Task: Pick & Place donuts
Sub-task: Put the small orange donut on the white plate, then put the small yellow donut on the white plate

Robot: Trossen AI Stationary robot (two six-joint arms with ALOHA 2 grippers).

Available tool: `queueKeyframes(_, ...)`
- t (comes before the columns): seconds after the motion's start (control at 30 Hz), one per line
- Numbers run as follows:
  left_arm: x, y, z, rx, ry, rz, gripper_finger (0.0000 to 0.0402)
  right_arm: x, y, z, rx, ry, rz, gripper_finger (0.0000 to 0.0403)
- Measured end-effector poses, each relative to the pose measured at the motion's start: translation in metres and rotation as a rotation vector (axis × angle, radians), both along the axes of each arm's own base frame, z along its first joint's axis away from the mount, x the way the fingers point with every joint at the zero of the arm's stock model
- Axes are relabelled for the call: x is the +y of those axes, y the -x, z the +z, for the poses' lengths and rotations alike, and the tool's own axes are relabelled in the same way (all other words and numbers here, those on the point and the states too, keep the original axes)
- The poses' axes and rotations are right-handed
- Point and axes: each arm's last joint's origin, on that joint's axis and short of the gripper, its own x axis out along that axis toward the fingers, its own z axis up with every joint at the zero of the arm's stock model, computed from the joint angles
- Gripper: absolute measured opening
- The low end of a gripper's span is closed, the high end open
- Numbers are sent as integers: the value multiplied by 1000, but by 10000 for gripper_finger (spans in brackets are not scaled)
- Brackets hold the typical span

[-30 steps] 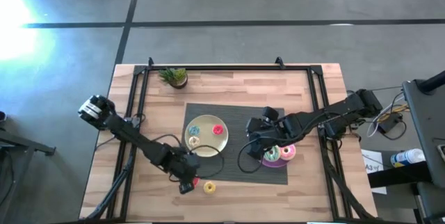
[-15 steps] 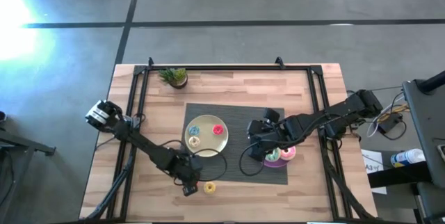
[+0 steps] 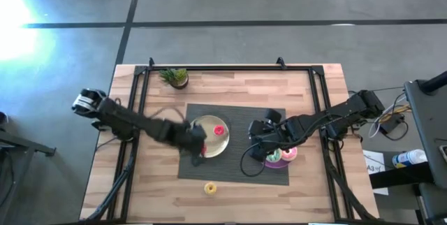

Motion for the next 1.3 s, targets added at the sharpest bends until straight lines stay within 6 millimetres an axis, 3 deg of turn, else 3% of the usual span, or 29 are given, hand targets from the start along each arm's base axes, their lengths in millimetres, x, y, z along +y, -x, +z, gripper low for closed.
queueKeyframes(0.23,74,-15,-12,76,-121,35,1,0,0,0,-28,-14,-49,87)
queueKeyframes(0.37,92,-19,-22,103,-98,50,12,0,0,0,-43,-33,-82,80)
queueKeyframes(0.5,98,-25,-27,87,-101,47,53,0,0,1,-55,-26,-103,77)
queueKeyframes(0.7,98,-25,-31,122,-123,-10,105,0,-1,1,-60,-19,-107,84)
queueKeyframes(1.0,93,-13,-15,109,-99,8,110,-1,-1,1,-65,-1,-110,86)
queueKeyframes(1.17,53,-6,8,-16,60,-201,110,-1,0,0,-60,3,-106,82)
queueKeyframes(1.3,6,-1,10,-47,87,-389,110,-1,0,-3,-50,8,-104,86)
